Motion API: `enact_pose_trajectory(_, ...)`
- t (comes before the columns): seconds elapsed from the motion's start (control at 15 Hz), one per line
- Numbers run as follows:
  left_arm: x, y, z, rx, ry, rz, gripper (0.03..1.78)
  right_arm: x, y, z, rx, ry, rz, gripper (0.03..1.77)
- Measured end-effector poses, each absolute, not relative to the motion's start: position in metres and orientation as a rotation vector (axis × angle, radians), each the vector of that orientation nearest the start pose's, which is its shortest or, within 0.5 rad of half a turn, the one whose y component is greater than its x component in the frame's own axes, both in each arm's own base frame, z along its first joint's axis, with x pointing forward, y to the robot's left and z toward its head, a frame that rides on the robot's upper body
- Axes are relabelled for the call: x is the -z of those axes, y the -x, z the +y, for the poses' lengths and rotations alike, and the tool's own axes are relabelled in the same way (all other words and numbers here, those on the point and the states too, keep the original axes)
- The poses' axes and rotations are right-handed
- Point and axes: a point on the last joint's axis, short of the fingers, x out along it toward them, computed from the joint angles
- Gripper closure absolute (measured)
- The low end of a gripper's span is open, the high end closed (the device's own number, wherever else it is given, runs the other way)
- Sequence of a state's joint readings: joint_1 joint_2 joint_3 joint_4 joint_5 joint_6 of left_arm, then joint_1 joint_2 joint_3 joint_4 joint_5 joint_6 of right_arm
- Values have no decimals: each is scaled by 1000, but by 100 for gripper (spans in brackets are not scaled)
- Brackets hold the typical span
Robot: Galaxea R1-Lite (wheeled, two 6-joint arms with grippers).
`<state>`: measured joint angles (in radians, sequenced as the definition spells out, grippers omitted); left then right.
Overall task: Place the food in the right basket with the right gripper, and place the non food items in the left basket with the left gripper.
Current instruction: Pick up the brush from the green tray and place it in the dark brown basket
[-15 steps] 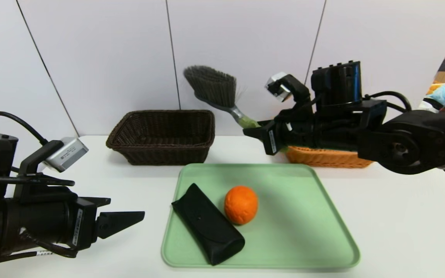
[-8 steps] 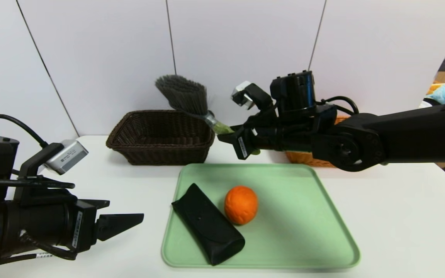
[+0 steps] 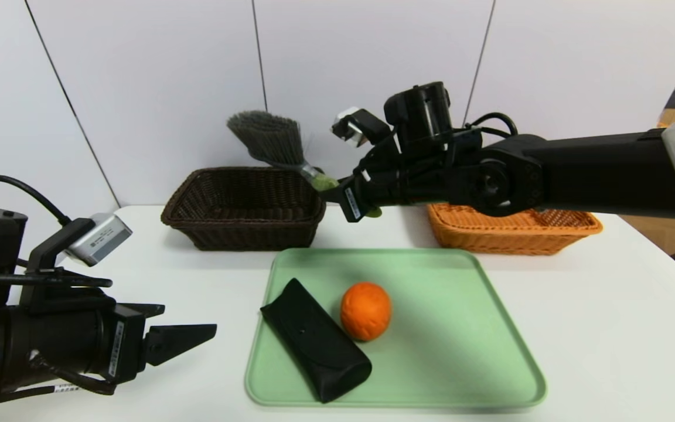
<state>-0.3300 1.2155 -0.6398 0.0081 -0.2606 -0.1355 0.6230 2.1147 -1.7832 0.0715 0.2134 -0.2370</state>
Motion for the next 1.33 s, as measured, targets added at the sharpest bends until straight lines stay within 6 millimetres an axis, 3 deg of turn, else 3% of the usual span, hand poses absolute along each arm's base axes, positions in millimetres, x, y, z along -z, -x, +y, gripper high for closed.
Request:
enact_pose_trajectory(0.2, -192, -157, -60, 532, 109, 624, 12, -234, -362, 266, -878, 338, 342, 140)
enact_pose_trajectory(0.67, -191, -156, -59, 527, 122, 630, 12, -210, -369, 268, -906, 454, 432, 140)
enact_pose_trajectory(1.13, -191, -156, -60, 529, 122, 630, 12, -210, -369, 266, -904, 465, 438, 140)
enact_pose_trajectory(1.33, -191, -156, -60, 529, 121, 629, 12, -211, -369, 266, -903, 464, 427, 105)
